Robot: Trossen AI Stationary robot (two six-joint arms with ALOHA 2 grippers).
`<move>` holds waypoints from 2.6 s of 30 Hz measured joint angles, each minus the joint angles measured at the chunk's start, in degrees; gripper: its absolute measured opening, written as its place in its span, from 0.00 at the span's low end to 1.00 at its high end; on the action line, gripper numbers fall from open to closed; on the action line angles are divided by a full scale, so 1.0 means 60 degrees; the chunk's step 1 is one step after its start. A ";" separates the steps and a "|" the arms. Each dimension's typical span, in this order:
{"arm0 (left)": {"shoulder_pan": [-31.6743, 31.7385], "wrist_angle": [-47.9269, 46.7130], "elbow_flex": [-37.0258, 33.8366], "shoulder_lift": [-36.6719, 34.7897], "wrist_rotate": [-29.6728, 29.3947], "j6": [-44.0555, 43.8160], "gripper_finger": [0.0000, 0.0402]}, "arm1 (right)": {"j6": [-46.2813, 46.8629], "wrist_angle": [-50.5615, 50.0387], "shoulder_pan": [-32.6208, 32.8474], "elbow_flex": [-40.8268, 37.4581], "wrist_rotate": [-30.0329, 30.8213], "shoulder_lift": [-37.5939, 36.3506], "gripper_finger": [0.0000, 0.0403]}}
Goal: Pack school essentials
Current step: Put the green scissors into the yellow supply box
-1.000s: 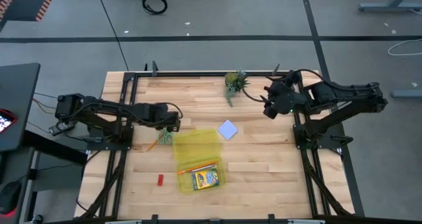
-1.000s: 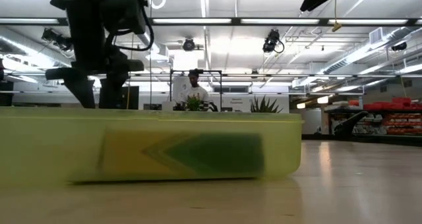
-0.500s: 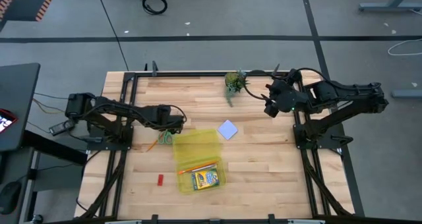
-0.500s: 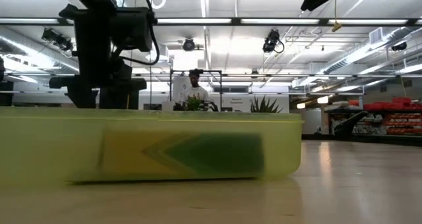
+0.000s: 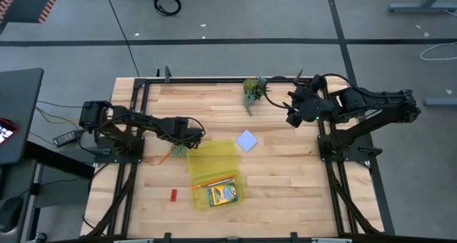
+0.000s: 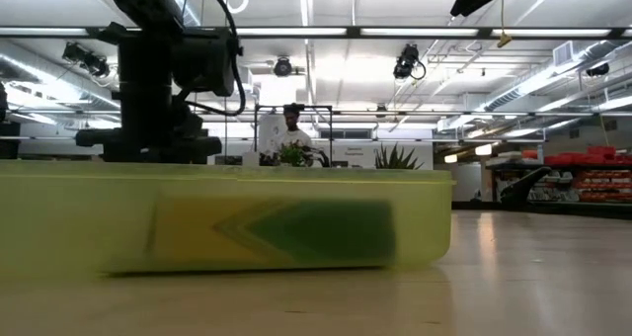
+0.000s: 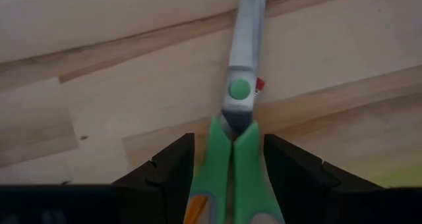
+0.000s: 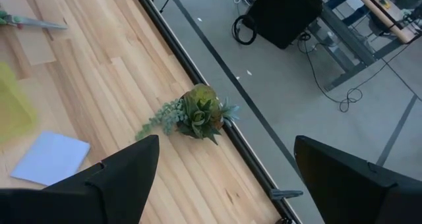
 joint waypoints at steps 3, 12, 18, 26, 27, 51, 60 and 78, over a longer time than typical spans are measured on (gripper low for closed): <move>-0.0050 0.0126 0.0000 0.0066 0.0007 0.0224 0.47 | 0.0000 0.0000 0.0000 0.0000 0.0000 0.0000 0.89; -0.0387 0.0162 0.0046 0.0502 0.0037 0.0417 0.45 | -0.0004 0.0004 0.0004 0.0000 -0.0004 0.0002 0.89; -0.0503 0.0178 0.0060 0.0508 0.0039 0.0417 0.37 | -0.0006 0.0004 0.0004 0.0000 0.0000 0.0004 0.89; -0.0507 0.0081 0.0207 0.0544 0.0011 0.0539 0.35 | -0.0004 0.0005 0.0004 0.0000 0.0000 0.0004 0.89; -0.0507 0.0083 0.0207 0.0547 0.0014 0.0539 0.35 | 0.0000 0.0007 0.0004 0.0000 -0.0004 0.0004 0.89; -0.0518 -0.0430 0.0791 0.0563 -0.0050 0.1041 0.32 | 0.0042 0.0008 0.0004 0.0004 -0.0007 0.0004 0.89; -0.0514 -0.0631 0.0950 0.0555 -0.0117 0.1265 0.31 | 0.0116 0.0011 0.0004 0.0004 -0.0007 0.0004 0.89; -0.0507 -0.0706 0.0950 0.0394 -0.0129 0.1438 0.31 | 0.0222 0.0009 0.0004 0.0007 -0.0007 0.0004 0.89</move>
